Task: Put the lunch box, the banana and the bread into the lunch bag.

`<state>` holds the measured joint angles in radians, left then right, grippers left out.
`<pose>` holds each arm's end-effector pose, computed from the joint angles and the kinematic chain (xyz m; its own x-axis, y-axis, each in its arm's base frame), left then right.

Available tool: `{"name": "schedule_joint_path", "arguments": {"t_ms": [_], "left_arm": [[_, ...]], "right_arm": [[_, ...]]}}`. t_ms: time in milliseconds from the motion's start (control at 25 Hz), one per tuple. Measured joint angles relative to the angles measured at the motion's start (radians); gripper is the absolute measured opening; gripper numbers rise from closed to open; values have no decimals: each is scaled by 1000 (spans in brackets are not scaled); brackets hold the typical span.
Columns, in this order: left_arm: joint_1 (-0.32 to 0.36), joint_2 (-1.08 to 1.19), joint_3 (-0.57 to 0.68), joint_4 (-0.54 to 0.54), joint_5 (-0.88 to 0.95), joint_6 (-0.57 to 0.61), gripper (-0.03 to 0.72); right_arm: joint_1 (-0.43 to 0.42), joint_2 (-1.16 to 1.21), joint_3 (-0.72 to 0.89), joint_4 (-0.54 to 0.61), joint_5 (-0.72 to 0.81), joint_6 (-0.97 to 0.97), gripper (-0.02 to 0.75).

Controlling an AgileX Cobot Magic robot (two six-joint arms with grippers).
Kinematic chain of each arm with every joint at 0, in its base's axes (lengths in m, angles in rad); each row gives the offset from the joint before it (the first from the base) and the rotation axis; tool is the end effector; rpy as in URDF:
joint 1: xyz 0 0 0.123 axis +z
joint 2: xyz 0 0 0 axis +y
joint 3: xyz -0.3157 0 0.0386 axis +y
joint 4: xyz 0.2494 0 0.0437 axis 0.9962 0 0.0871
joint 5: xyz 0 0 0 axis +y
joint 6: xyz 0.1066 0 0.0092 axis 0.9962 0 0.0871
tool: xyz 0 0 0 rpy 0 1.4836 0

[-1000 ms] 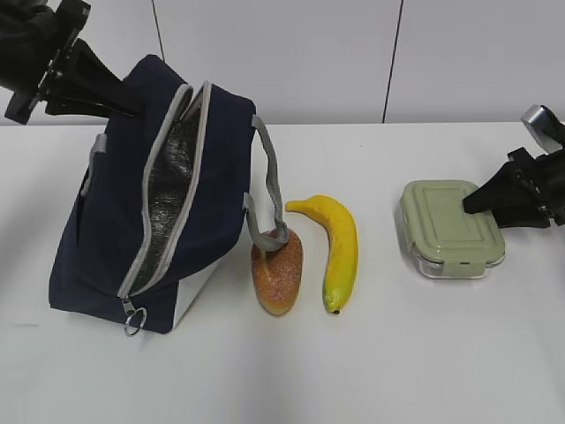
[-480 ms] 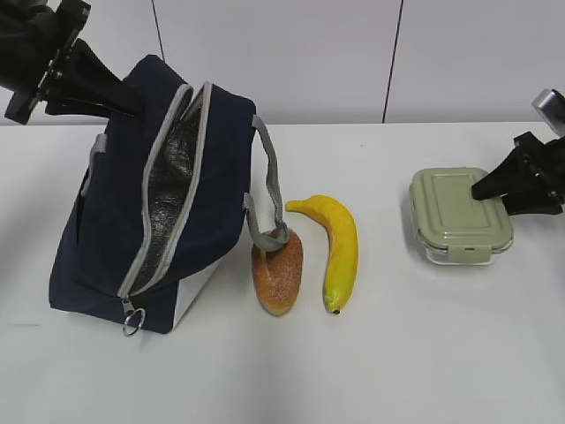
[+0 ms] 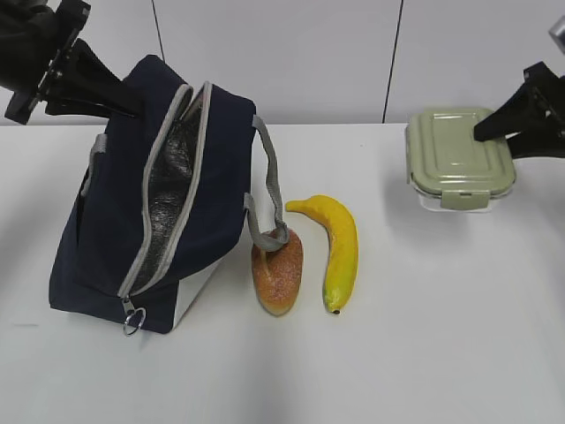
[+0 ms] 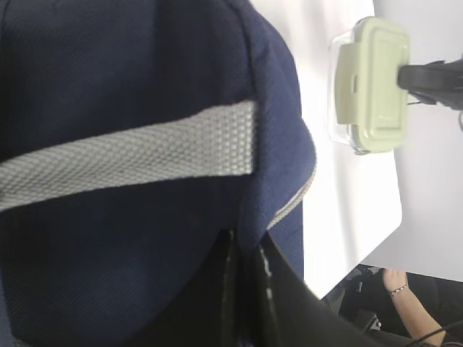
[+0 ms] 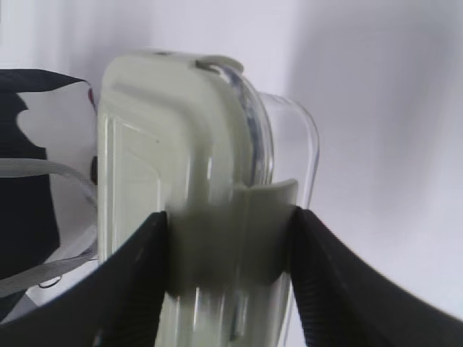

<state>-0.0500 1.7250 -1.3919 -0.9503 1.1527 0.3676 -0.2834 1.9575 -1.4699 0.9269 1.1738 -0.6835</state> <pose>0.3604 -0.0977 0.3231 -0.9557 -0.0516 -0.2897 0.1872 0.6528 -0.7341 0.4162 -0.0390 0.2519 -0.9276 0.1250 -0.3521 -0.1530 0.7328 0.6631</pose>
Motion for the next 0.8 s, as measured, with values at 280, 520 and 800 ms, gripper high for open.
{"name": "schedule_joint_path", "arguments": {"t_ms": [280, 520, 800], "left_arm": [[0, 0, 0, -13, 0, -3, -12], [0, 0, 0, -38, -4, -16, -12], [0, 0, 0, -40, -4, -30, -12]], "right_arm": [[153, -105, 0, 67, 8, 70, 391], [317, -125, -10, 180, 11, 92, 391], [477, -125, -52, 201, 20, 92, 389]]}}
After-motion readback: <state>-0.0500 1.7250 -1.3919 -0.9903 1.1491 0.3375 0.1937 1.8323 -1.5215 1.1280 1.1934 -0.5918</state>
